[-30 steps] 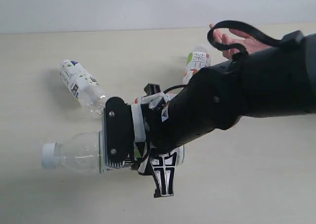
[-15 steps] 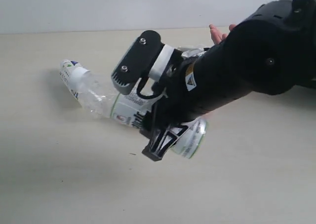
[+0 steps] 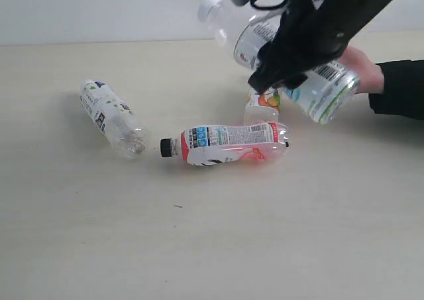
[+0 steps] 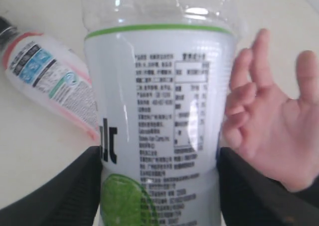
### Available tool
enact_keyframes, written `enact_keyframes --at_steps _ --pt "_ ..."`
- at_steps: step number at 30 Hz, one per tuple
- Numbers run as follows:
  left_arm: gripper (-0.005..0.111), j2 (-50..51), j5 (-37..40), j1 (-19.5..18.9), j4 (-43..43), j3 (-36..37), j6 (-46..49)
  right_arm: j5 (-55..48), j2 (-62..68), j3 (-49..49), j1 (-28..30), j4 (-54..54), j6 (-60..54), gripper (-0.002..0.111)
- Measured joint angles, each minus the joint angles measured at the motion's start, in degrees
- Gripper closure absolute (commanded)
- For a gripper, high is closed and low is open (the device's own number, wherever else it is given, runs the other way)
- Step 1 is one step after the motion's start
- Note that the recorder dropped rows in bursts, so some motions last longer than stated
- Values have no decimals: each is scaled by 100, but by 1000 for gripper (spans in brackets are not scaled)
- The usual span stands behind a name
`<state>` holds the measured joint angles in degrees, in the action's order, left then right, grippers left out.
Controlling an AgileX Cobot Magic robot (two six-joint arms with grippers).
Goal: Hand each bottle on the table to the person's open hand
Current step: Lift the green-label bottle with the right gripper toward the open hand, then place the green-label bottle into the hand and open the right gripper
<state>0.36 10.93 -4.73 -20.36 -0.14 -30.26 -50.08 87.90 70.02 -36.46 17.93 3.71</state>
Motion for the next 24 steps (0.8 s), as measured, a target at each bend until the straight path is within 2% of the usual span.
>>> enact_keyframes --at_steps 7,13,19,24 --pt "97 0 0 0 0 0 0 -362 0 617 918 -25 425 108" --pt "97 0 0 0 0 0 0 -581 124 735 1614 -473 506 108" --pt "97 0 0 0 0 0 0 -698 605 783 2034 -870 469 108" --pt "97 0 0 0 0 0 0 -780 1122 1067 2121 -1057 351 108"
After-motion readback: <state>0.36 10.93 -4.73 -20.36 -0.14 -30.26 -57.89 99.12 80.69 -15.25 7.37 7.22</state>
